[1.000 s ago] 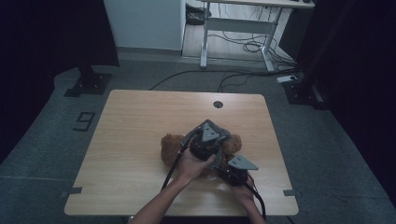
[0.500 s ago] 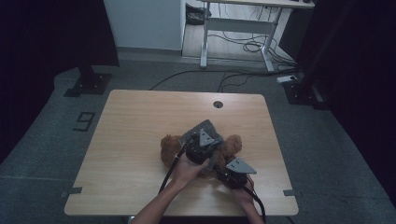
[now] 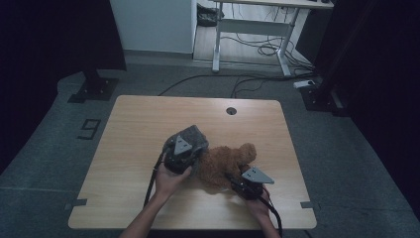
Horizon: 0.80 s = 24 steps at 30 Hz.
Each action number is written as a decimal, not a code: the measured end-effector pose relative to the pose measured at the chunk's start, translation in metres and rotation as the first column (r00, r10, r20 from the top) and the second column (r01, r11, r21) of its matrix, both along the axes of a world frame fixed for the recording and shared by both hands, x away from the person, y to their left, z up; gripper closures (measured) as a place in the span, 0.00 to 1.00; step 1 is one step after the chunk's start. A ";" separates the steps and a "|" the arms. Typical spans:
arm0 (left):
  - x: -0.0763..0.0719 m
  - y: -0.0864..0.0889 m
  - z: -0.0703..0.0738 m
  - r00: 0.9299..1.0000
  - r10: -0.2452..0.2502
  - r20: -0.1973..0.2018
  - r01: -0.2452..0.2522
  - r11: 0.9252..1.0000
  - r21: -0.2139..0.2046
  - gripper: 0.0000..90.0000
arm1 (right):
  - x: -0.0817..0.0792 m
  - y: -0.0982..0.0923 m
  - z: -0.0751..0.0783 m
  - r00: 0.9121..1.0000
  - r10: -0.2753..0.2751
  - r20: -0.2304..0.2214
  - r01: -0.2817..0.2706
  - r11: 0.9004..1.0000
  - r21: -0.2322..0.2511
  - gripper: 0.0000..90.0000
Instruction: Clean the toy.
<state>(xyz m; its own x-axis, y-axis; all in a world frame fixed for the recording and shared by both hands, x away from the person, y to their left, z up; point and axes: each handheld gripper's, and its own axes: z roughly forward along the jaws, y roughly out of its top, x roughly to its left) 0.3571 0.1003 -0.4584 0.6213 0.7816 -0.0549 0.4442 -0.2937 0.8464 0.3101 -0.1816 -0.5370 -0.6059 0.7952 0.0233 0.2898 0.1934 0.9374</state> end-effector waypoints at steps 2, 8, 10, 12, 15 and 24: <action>0.002 0.015 -0.002 1.000 0.003 -0.019 -0.004 1.000 -0.029 0.91 | 0.000 0.000 0.000 1.000 0.003 0.003 -0.003 1.000 0.001 0.70; 0.001 0.034 0.001 0.999 0.046 -0.009 -0.046 0.999 -0.017 0.91 | 0.000 0.000 -0.001 1.000 0.004 0.005 -0.004 1.000 -0.001 0.70; 0.003 0.036 0.005 0.998 0.057 -0.016 -0.057 0.998 -0.012 0.90 | 0.000 0.000 -0.001 1.000 0.002 0.005 -0.002 1.000 0.002 0.70; 0.004 0.032 0.011 0.998 0.054 -0.013 -0.054 0.999 -0.002 0.91 | 0.001 0.000 -0.001 1.000 0.000 0.007 0.000 1.000 0.002 0.70; 0.003 0.013 0.022 1.000 0.021 0.013 -0.022 1.000 0.006 0.90 | 0.002 -0.001 -0.001 1.000 0.000 0.003 0.000 1.000 0.007 0.70; -0.012 -0.096 0.048 0.976 -0.205 0.077 0.201 0.978 0.061 0.90 | 0.002 -0.002 -0.001 1.000 0.008 0.007 -0.008 1.000 0.007 0.70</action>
